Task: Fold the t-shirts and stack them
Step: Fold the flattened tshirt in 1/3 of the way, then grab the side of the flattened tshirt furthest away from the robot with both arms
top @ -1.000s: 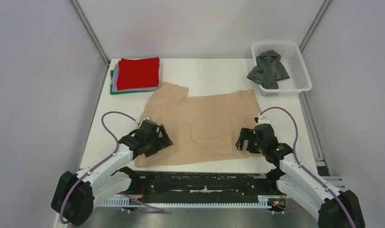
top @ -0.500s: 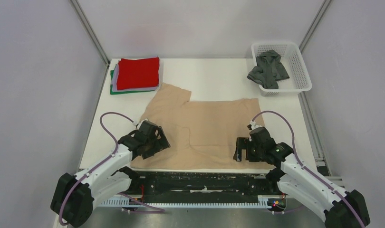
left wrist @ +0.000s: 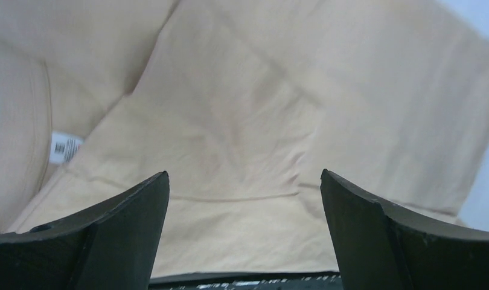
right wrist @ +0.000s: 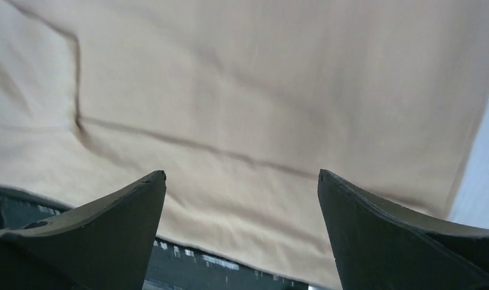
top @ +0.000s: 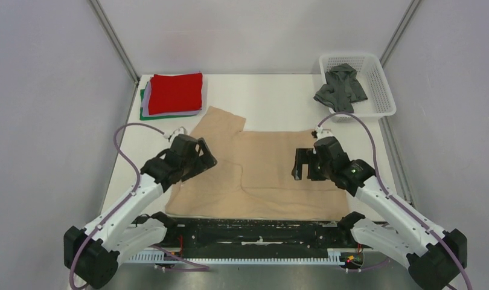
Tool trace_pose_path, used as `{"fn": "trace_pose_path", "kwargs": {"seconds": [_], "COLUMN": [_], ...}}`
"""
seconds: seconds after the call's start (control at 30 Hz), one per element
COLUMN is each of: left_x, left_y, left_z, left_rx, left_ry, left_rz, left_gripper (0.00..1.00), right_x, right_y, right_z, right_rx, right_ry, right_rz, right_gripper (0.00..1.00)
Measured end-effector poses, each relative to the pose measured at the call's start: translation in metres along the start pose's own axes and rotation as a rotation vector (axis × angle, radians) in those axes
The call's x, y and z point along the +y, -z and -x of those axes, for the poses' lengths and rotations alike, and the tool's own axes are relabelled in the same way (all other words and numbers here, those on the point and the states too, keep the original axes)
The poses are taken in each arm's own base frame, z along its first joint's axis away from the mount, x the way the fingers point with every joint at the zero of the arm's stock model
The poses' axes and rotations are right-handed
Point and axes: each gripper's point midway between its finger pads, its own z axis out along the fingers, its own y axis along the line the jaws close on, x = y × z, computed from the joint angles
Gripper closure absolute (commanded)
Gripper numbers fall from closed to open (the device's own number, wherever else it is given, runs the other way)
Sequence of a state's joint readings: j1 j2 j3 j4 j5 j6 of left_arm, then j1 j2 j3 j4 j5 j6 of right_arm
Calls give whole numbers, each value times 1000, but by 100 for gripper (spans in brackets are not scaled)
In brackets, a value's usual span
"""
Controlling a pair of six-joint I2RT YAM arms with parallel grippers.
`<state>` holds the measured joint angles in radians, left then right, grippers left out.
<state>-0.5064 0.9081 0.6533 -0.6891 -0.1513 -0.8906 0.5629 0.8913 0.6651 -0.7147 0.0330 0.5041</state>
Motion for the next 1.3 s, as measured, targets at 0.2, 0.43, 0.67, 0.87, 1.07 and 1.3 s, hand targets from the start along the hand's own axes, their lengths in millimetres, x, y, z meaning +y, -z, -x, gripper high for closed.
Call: {"fn": "trace_pose_path", "kwargs": {"seconds": [0.2,0.43,0.67,0.87,1.07,1.3], "left_x": [-69,-112,-114,-111,-102,-86], "left_y": [2,-76,-176,-235,-266,-270], "left_z": [85,181,247,267,256,241], "left_rx": [-145,-188,-169,-153,-105,-53], "left_ry": [-48,-97,-139,-188,-212,-225], "left_rz": [-25,70,157,195,215,277], "left_gripper": [0,0,5,21,24,36], "right_x": [-6,-75,-103,-107,-109,-113], "right_y": [-4,-45,-79,-82,-83,-85], "right_z": [85,129,139,152,158,153], "right_rx": [-210,-274,-268,-319,-341,-332], "right_ry": [-23,-161,-160,-153,-148,-150], "right_rz": [-73,-236,-320,-328,-334,-342], "right_gripper": [2,2,2,2,2,2]}}
